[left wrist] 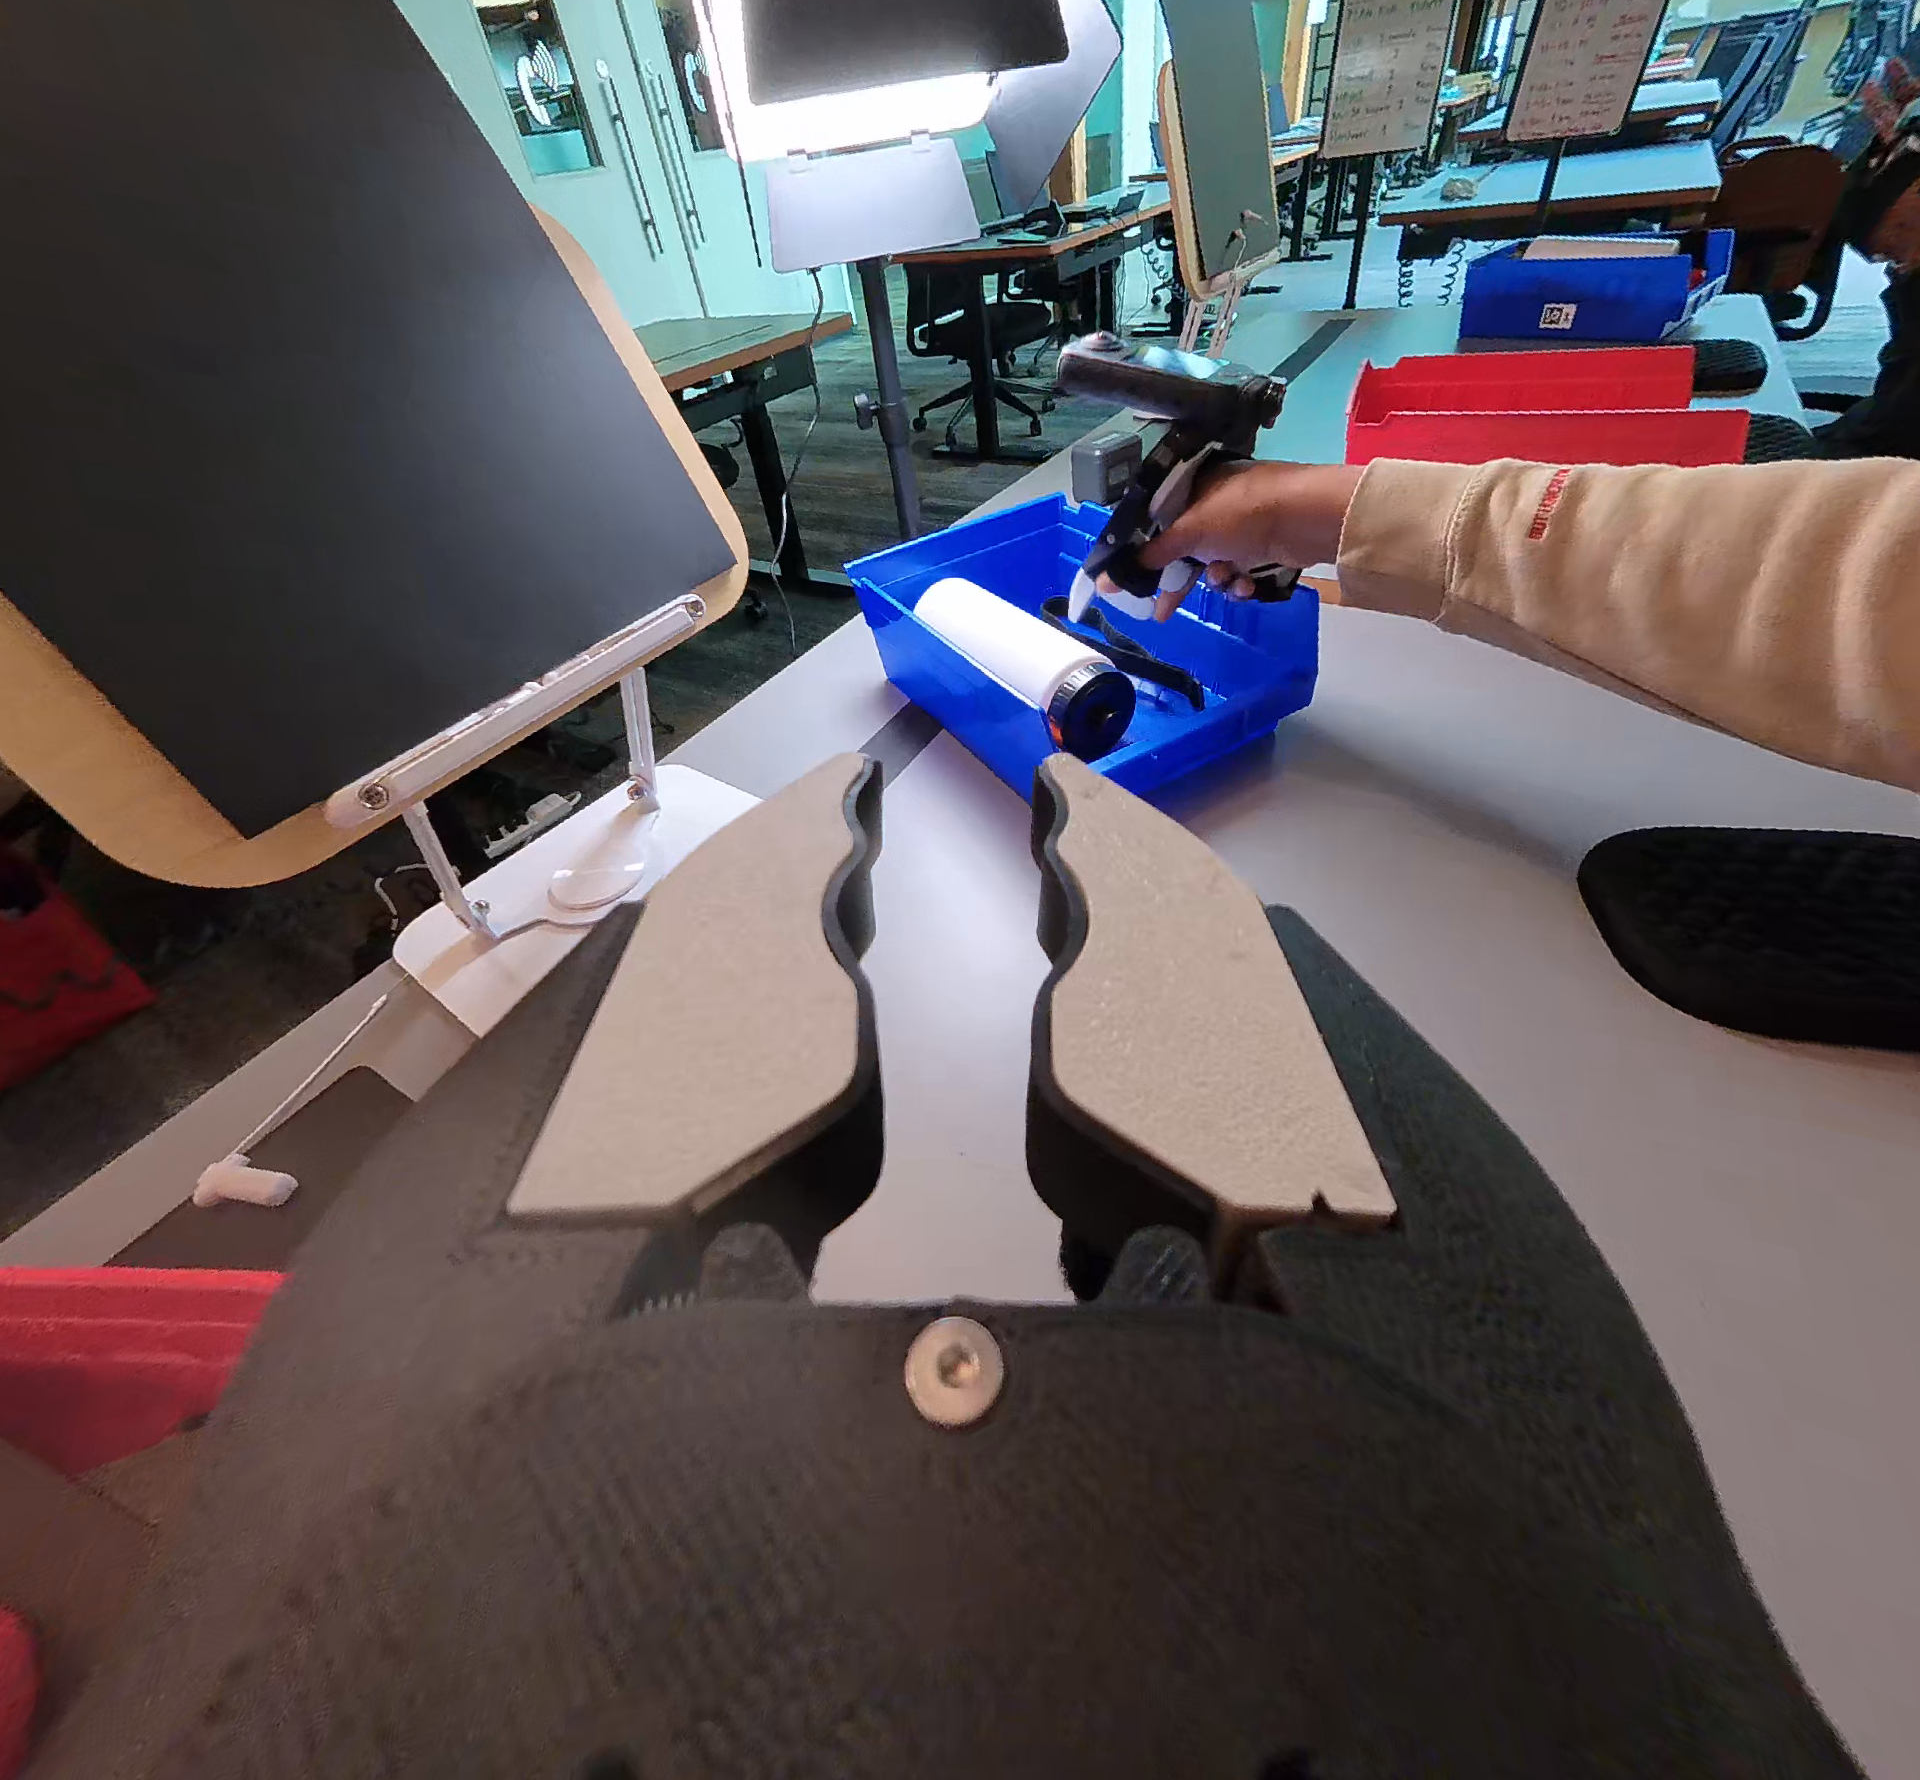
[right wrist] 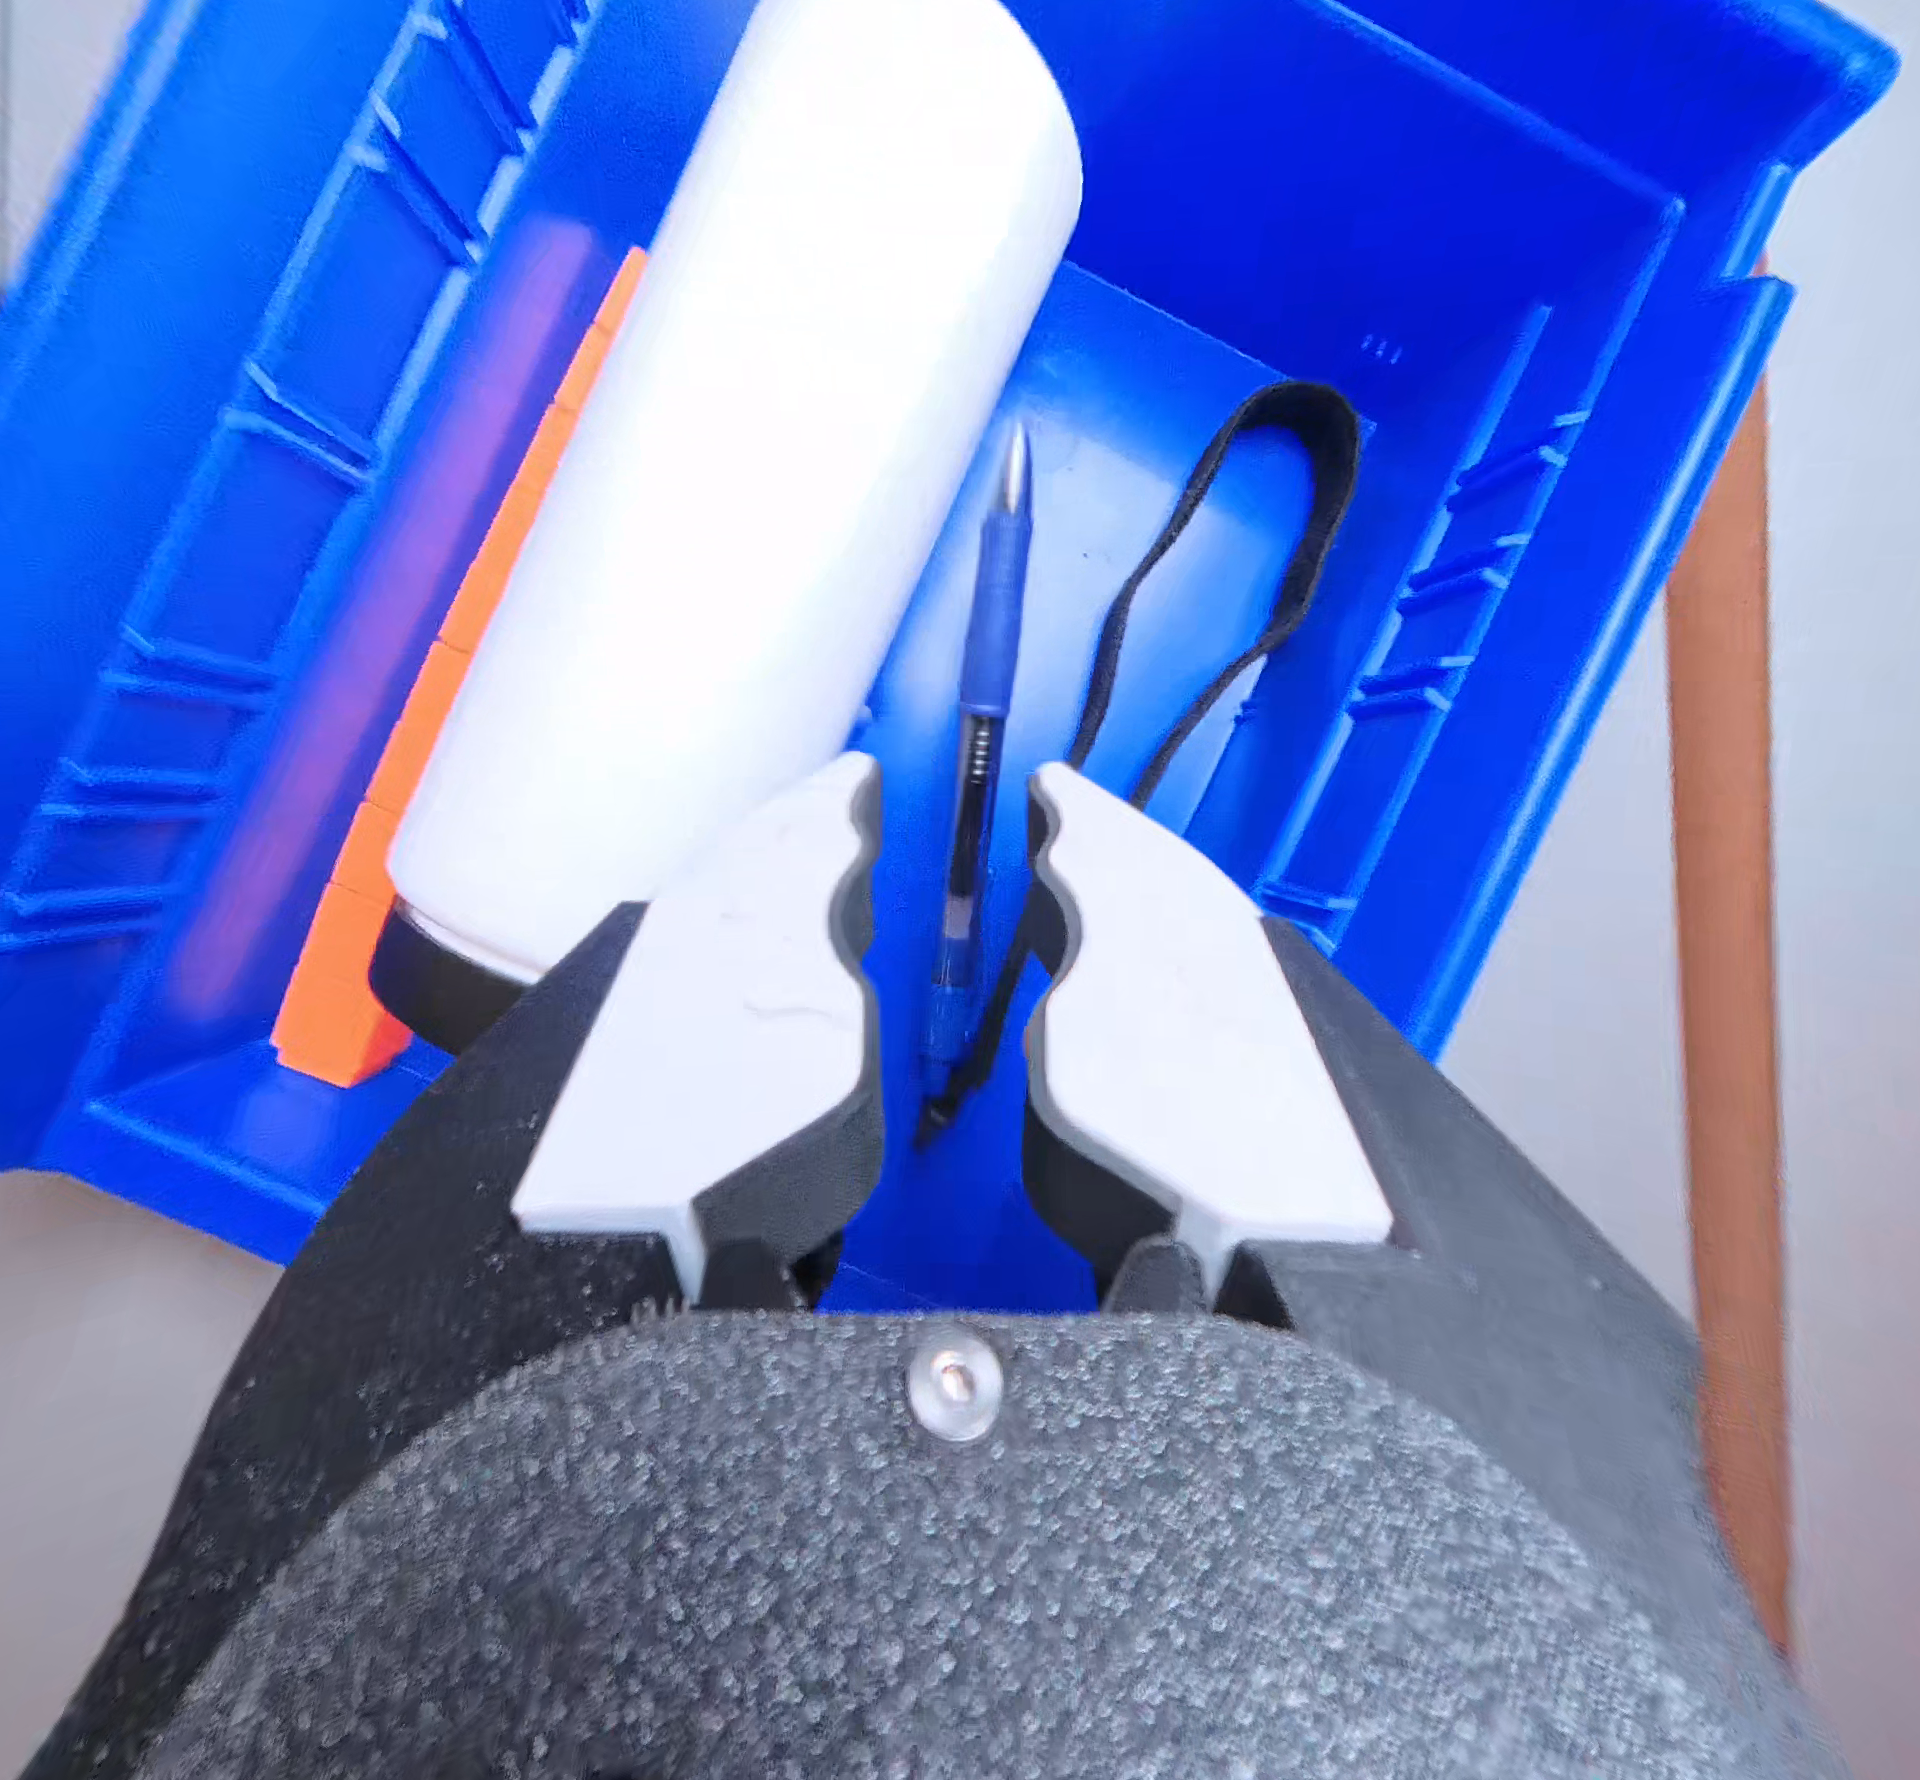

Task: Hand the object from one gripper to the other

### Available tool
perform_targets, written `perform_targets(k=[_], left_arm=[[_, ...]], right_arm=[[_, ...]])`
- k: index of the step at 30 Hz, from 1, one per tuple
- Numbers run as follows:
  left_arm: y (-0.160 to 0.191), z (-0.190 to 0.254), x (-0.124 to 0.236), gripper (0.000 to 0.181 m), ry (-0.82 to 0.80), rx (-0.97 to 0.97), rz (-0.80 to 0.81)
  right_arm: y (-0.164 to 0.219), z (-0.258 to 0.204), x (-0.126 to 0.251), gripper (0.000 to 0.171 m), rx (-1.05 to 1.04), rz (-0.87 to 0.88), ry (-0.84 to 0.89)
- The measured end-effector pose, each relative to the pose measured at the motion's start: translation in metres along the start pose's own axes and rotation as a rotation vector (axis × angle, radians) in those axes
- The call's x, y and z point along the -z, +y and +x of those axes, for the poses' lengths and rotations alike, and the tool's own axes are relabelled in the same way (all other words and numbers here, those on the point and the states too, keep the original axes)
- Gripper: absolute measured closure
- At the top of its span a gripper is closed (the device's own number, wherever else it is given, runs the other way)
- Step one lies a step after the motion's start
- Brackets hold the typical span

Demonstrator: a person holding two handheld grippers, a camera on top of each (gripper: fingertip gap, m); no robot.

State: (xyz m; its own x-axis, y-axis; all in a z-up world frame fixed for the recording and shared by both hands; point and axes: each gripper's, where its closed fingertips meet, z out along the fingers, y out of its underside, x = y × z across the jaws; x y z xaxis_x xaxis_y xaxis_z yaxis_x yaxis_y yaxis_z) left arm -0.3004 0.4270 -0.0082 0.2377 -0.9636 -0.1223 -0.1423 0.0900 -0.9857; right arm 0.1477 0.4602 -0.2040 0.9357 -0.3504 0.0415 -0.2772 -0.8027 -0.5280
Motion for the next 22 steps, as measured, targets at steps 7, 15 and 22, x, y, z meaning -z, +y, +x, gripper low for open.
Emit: perform_targets(k=[7,15,22], left_arm=[[0.003,-0.01,0.003,0.154,-0.025,0.011,-0.01],[0.009,-0.049,0.024,0.154,-0.105,0.099,0.012],[0.065,-0.156,0.071,0.156,-0.348,0.117,-0.305]], right_arm=[[-0.077,-0.05,0.094,0.133,0.052,0.637,-0.218],[0.007,-0.166,0.181,0.135,0.226,0.992,-0.586],[0.079,-0.211,0.164,0.144,0.28,1.021,-0.694]])
